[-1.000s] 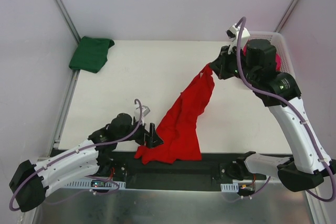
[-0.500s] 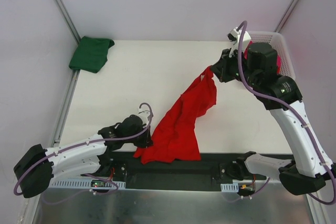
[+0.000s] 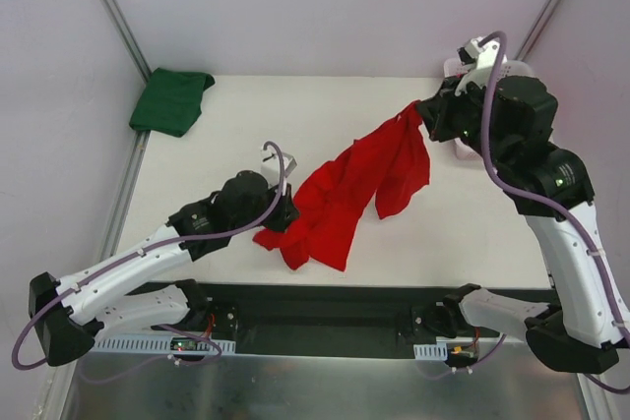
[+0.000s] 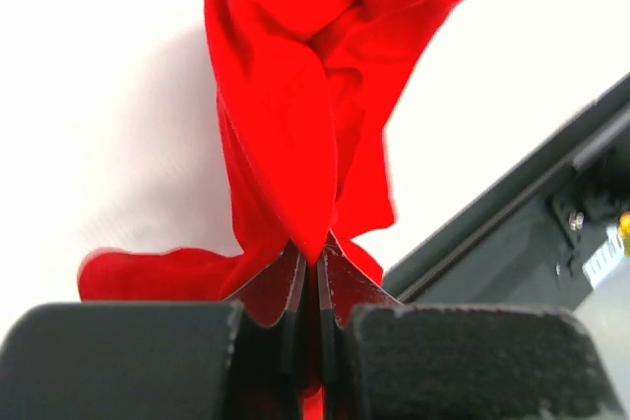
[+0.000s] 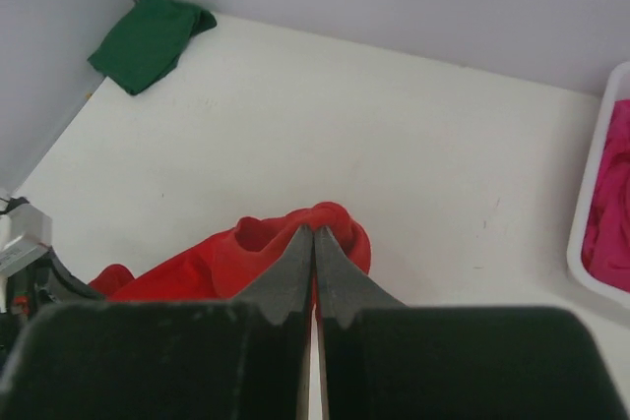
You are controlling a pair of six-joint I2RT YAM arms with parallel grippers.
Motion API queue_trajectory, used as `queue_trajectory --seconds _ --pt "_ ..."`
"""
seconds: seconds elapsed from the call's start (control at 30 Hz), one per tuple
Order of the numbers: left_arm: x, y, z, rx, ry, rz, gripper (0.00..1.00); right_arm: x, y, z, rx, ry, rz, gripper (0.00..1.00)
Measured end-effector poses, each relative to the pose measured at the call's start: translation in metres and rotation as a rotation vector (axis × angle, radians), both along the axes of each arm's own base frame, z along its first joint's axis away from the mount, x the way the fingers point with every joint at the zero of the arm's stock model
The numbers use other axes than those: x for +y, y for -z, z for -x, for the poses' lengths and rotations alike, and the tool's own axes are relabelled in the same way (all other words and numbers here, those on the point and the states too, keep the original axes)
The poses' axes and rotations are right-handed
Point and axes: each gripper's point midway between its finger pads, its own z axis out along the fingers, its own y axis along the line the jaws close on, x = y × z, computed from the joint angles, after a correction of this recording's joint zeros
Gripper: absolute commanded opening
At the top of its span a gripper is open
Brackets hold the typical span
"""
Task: Fold and stack the t-shirts
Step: Move the tshirt to the center of the board
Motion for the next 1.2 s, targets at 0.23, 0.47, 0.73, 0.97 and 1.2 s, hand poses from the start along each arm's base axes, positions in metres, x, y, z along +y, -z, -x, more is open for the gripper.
queue_trajectory --seconds 0.23,0.47,0.73,0.97,1.2 --pt "0.013 -0.06 -0.031 -0.196 -0.063 -0.07 0.0 -0.022 -0.029 0.011 -0.108 0.066 -0.01 0.02" --pt "0.043 -0.051 -0.042 -0.236 -0.137 -0.233 0.0 -0.032 -0.025 0.006 -0.117 0.114 0.03 0.02" --pt "0.073 -0.043 -0.054 -0.268 -0.233 -0.38 0.0 -0.038 -0.002 -0.014 -0.074 0.183 0.108 0.02" --pt "0.087 -0.027 -0.068 -0.251 -0.287 -0.489 0.0 -0.039 0.043 -0.045 0.025 0.26 0.224 0.02" --pt "0.094 -0.007 -0.08 -0.219 -0.303 -0.593 0.0 -0.042 0.073 -0.078 0.07 0.348 0.319 0.02"
